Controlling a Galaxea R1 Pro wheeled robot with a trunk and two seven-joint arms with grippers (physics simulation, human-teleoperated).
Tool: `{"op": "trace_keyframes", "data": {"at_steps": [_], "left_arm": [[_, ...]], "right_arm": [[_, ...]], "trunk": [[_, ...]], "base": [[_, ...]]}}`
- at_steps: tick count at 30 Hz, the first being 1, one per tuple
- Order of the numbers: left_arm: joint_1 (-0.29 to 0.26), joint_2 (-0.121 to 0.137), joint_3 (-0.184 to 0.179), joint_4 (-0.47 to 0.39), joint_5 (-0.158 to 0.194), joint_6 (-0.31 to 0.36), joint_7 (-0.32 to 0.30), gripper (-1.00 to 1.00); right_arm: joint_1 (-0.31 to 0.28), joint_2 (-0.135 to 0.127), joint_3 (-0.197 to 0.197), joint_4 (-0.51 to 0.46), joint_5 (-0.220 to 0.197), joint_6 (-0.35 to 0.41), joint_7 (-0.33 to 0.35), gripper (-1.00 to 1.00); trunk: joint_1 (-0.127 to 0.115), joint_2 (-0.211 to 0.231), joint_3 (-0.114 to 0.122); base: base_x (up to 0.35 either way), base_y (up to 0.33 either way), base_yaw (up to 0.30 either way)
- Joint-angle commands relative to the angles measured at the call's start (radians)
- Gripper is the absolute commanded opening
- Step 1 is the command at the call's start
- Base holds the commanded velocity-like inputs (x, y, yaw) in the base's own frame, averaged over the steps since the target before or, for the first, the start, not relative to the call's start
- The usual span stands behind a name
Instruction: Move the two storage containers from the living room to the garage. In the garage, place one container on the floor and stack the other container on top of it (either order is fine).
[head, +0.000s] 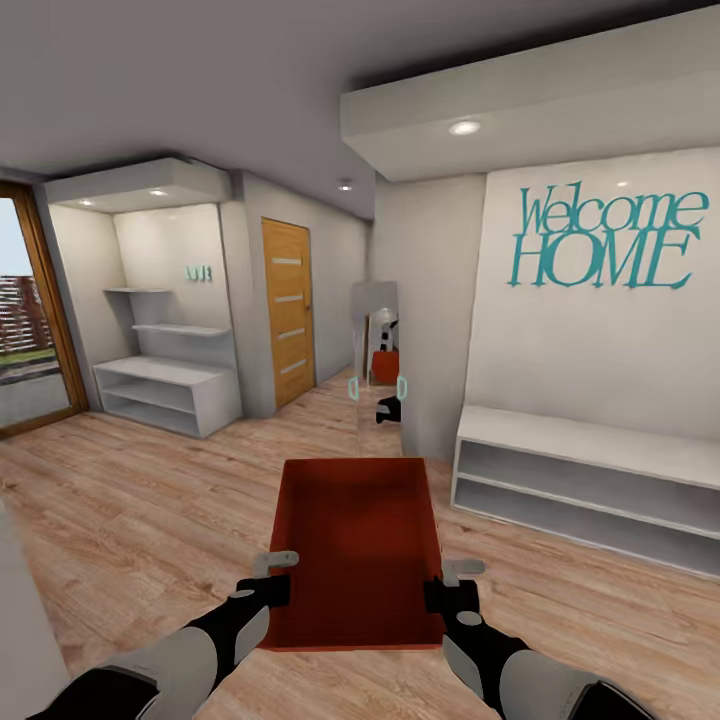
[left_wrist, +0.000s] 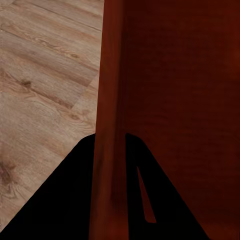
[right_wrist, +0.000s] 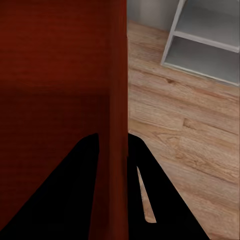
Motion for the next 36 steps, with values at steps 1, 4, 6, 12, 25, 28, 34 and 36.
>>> {"op": "trace_keyframes", "data": {"at_steps": [1, 4, 6, 12, 25, 28, 34, 36], "left_arm": [[-0.002, 0.005, 0.066, -0.003, -0.004, -0.005, 0.082, -1.00], [-0.002, 0.005, 0.066, -0.003, -0.003, -0.005, 0.082, -1.00], [-0.002, 0.005, 0.066, -0.003, -0.003, -0.005, 0.082, -1.00], [-0.002, 0.005, 0.066, -0.003, -0.004, -0.005, 0.082, -1.00], [-0.002, 0.005, 0.066, -0.003, -0.004, -0.005, 0.082, -1.00], [-0.002, 0.005, 0.066, -0.003, -0.004, -0.005, 0.082, -1.00], [-0.002, 0.005, 0.066, -0.003, -0.004, -0.005, 0.082, -1.00], [-0.002, 0.005, 0.066, -0.003, -0.004, -0.005, 0.082, -1.00]], "right_arm": [[0.000, 0.000, 0.015, 0.000, -0.011, 0.003, 0.012, -1.00], [0.000, 0.000, 0.015, 0.000, -0.011, 0.003, 0.012, -1.00], [0.000, 0.000, 0.015, 0.000, -0.011, 0.003, 0.012, -1.00], [0.000, 0.000, 0.015, 0.000, -0.011, 0.003, 0.012, -1.00], [0.000, 0.000, 0.016, 0.000, -0.011, 0.004, 0.012, -1.00], [0.000, 0.000, 0.016, 0.000, -0.011, 0.005, 0.012, -1.00], [0.000, 0.000, 0.015, 0.000, -0.011, 0.005, 0.012, -1.00], [0.000, 0.000, 0.015, 0.000, -0.011, 0.004, 0.012, -1.00]], "trunk": [[0.001, -0.001, -0.002], [0.001, -0.001, -0.002], [0.001, -0.001, -0.002], [0.001, -0.001, -0.002], [0.001, -0.001, -0.002], [0.001, -0.001, -0.002], [0.001, -0.001, -0.002], [0.001, -0.001, -0.002]], "base": [[0.326, 0.000, 0.269], [0.326, 0.000, 0.269], [0.326, 0.000, 0.269], [0.326, 0.000, 0.252], [0.326, 0.000, 0.023], [0.326, 0.000, 0.000], [0.326, 0.000, 0.000], [0.326, 0.000, 0.000]]}}
